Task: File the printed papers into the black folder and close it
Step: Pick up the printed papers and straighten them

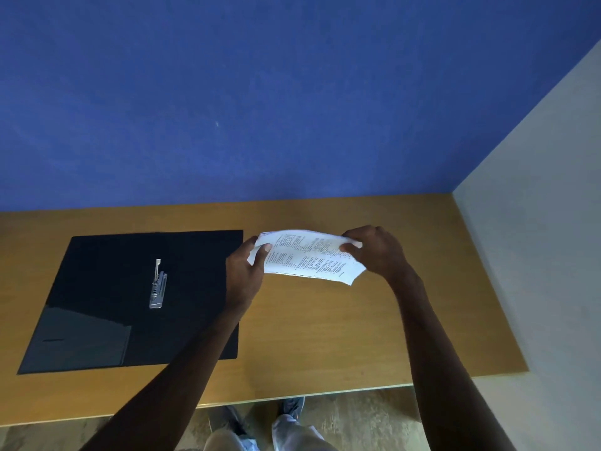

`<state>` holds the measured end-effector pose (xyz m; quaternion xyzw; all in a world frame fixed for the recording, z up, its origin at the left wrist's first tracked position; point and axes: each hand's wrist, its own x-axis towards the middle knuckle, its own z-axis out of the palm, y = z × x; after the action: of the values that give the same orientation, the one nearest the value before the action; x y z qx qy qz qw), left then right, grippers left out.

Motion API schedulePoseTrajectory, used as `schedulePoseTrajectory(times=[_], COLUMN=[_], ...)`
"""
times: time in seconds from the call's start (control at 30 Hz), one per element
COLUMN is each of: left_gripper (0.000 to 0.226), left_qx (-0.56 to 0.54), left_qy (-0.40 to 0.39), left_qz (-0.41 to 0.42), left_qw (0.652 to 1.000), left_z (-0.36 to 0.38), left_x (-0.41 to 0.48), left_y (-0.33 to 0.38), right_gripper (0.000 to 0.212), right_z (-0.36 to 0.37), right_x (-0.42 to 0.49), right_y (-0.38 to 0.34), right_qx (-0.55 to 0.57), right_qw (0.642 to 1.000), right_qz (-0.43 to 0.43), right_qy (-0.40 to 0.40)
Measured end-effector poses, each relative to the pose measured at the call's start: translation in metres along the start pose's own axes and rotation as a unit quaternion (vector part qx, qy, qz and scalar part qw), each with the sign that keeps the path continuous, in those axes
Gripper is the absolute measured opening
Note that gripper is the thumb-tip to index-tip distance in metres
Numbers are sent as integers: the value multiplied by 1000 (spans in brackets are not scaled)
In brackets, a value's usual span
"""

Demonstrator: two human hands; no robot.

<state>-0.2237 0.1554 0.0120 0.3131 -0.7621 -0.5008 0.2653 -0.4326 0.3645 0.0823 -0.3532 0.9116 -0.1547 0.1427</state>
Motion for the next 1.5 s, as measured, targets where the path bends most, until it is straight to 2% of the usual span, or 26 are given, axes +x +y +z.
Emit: schedulePoseTrajectory(times=[0.07,0.1,0.17,0.2,0.27,0.33,0.43,0.7,0.9,1.13,1.37,1.5], left_gripper=[27,26,24,23,21,22,22,27,29,31,26,25], left_qx=[-23,-37,-78,-96,-114,-113,-134,-171,-139,-123,-89,-18], left_qy=[15,23,30,30,26,21,23,-20,-44,-55,-48,-39], left_qz=[-9,-22,-62,-81,-108,-116,-140,-154,-178,-192,-167,-141], left_qw=[1000,999,995,992,987,987,981,973,973,972,981,989], left_z=[0,-1,-3,-3,-2,2,7,15,20,19,17,4], left_x=[-4,-5,-8,-10,-12,-15,-17,-19,-26,-17,4,23], left_y=[1,0,-5,-7,-11,-13,-14,-24,-45,-46,-34,-21], right_gripper=[13,11,20,27,33,36,36,35,43,42,38,36], right_z=[-6,-5,4,13,34,54,66,74,104,108,98,63], right_x=[-3,-8,-24,-32,-44,-51,-54,-46,-52,-43,-40,-25], right_y=[29,41,52,52,45,38,30,37,39,41,48,56], right_qx=[138,232,411,466,513,529,543,534,532,514,517,520], right_qw=[990,971,907,879,850,839,827,829,820,833,830,839], right_qz=[31,47,89,105,116,128,144,155,203,197,208,160], right_qy=[5,12,7,-2,-24,-34,-4,58,57,61,35,-27])
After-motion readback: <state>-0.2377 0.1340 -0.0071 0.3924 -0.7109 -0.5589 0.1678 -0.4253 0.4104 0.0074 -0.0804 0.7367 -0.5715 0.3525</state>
